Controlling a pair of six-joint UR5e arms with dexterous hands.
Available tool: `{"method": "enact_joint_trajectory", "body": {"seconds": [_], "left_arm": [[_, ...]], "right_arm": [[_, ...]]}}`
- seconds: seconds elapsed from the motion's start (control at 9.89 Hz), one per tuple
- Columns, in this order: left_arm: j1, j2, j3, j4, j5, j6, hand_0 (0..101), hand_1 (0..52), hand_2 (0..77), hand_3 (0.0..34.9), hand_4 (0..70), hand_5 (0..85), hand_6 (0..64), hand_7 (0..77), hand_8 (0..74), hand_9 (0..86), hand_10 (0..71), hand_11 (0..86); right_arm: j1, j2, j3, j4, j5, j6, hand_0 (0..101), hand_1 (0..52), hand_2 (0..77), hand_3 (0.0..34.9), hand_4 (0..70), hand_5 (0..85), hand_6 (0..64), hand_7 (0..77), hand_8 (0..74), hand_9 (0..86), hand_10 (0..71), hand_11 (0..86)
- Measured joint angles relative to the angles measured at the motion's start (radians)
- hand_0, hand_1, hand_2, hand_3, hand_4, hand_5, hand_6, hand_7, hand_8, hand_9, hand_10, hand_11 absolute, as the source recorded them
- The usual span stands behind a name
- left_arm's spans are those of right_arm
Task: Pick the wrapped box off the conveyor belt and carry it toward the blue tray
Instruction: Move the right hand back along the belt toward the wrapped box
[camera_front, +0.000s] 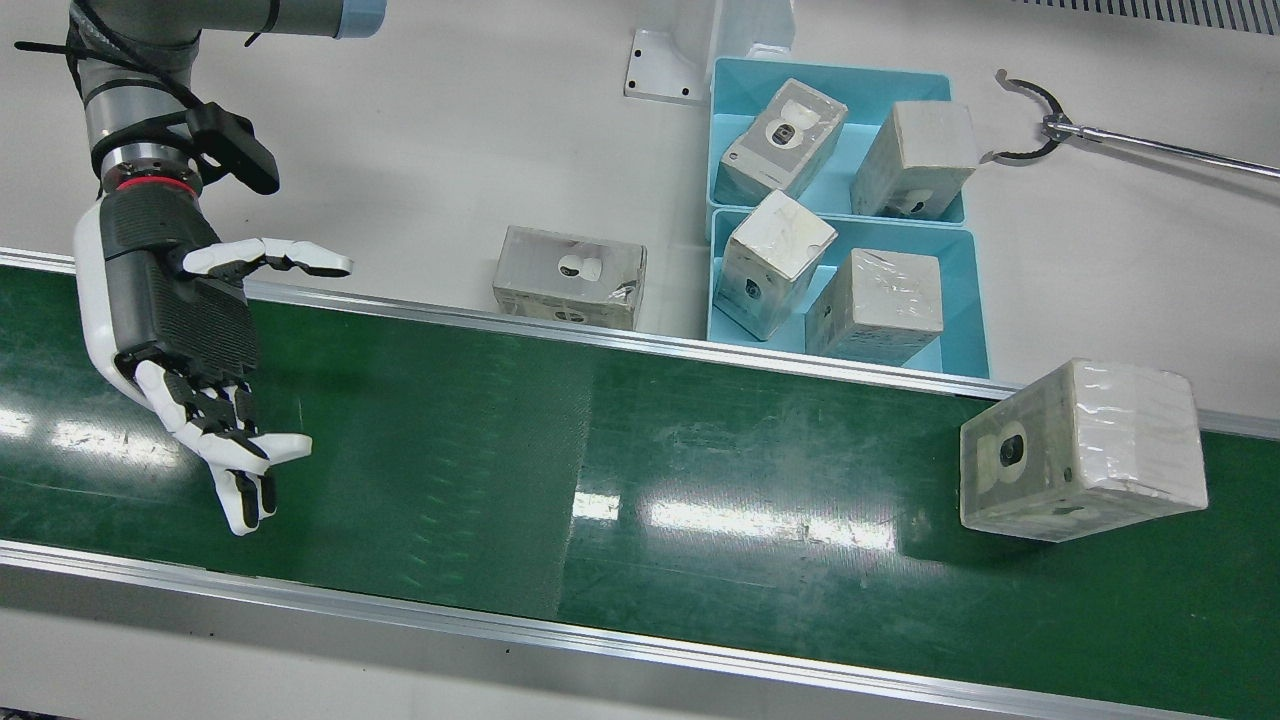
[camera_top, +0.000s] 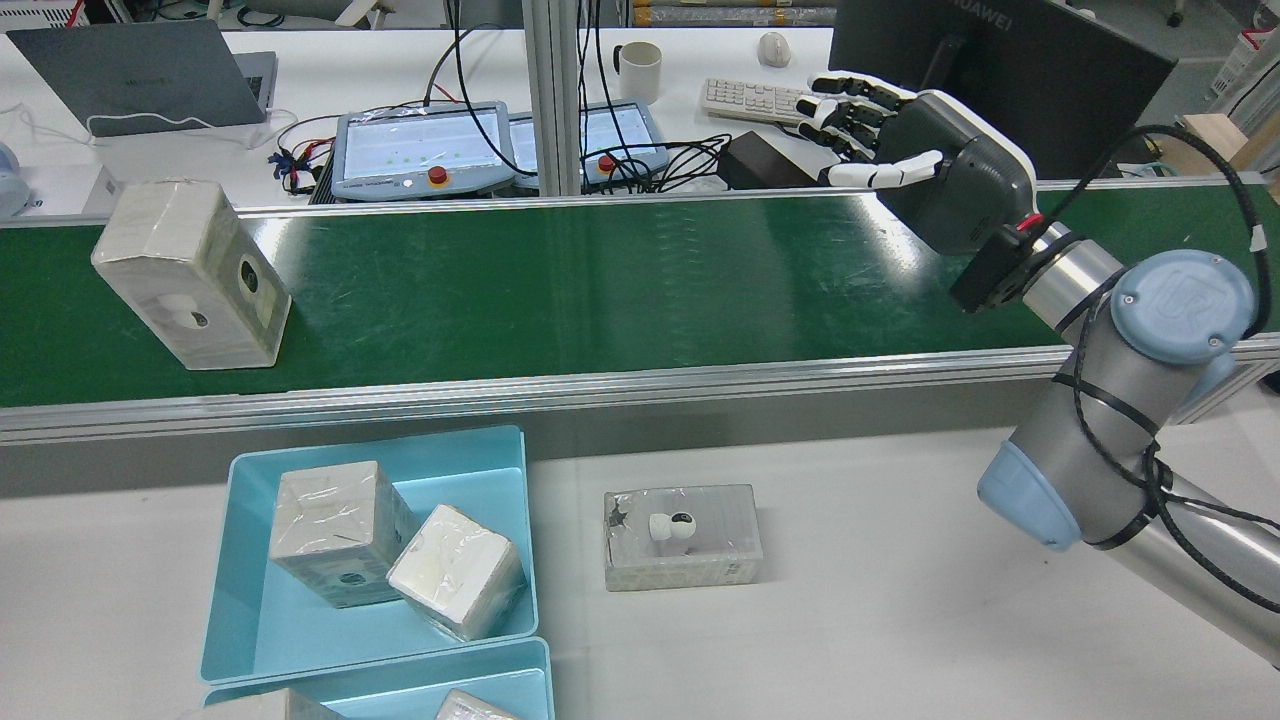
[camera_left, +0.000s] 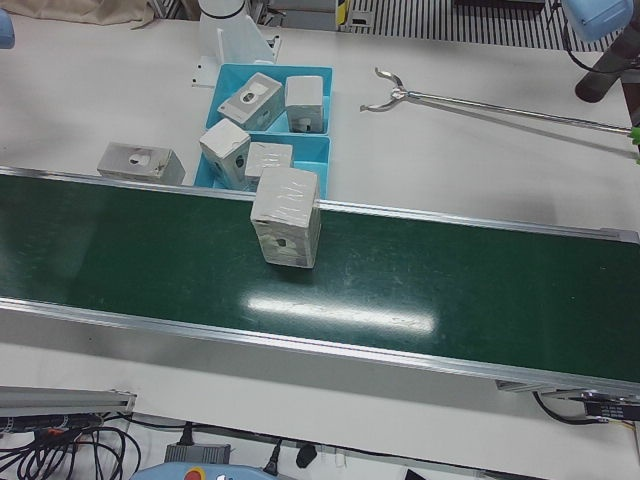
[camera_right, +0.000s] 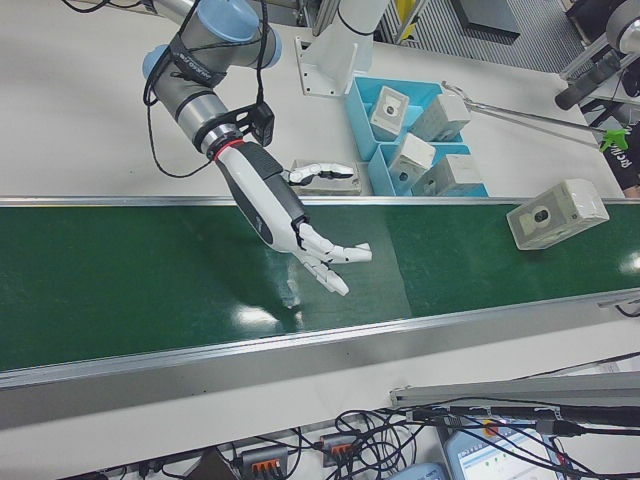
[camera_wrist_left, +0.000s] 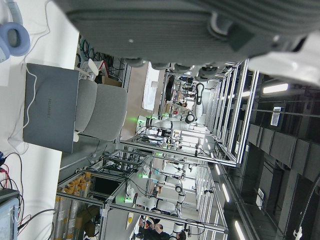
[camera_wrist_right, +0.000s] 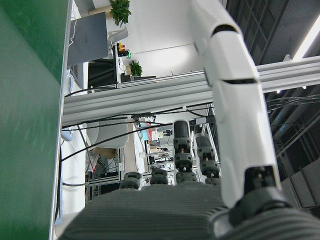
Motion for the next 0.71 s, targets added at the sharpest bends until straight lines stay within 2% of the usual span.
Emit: {"method": "enact_joint_trajectory", "body": {"seconds": [0.1,0.2,0.3,0.51,0.71], "left_arm": [[0.000,0.000,0.000,0.000,0.000,0.000,0,0.0,0.5,0.0,0.0,1.1,0.0,0.5,0.5,0.0,0.5,0.0],[0.000,0.000,0.000,0.000,0.000,0.000,0,0.0,1.1,0.0,0.0,1.1,0.0,0.5,0.5,0.0,0.5,0.0],[0.000,0.000,0.000,0.000,0.000,0.000,0,0.0,1.1,0.0,0.0,1.1,0.0,0.5,0.5,0.0,0.0,0.0],[0.000,0.000,0.000,0.000,0.000,0.000,0,0.0,1.1,0.0,0.0,1.1,0.0,0.5,0.5,0.0,0.5,0.0],[0.000,0.000,0.000,0.000,0.000,0.000,0,0.0,1.1,0.0,0.0,1.1,0.0,0.5,0.5,0.0,0.0,0.0]], "right_arm": [[-0.022,0.010,0.002,-0.004,0.024,-0.002,54,21.3,17.5,1.5,10.9,18.5,9.3,24.5,1.6,6.5,3.3,6.5],[-0.043,0.019,0.004,-0.008,0.046,-0.004,53,21.3,16.4,4.6,6.5,13.1,5.5,20.2,0.0,4.9,1.1,6.0],[-0.064,0.024,0.006,-0.016,0.065,-0.007,52,21.3,14.2,5.0,6.5,13.6,4.4,17.5,0.0,3.3,0.5,2.7],[-0.101,0.042,0.008,-0.062,0.088,-0.011,51,18.5,14.7,4.9,10.9,17.5,7.1,23.5,0.0,4.4,0.5,1.6],[-0.120,0.058,0.005,-0.084,0.095,-0.012,52,20.2,13.1,4.9,8.7,16.9,6.0,21.8,0.0,4.4,0.5,1.6]]}}
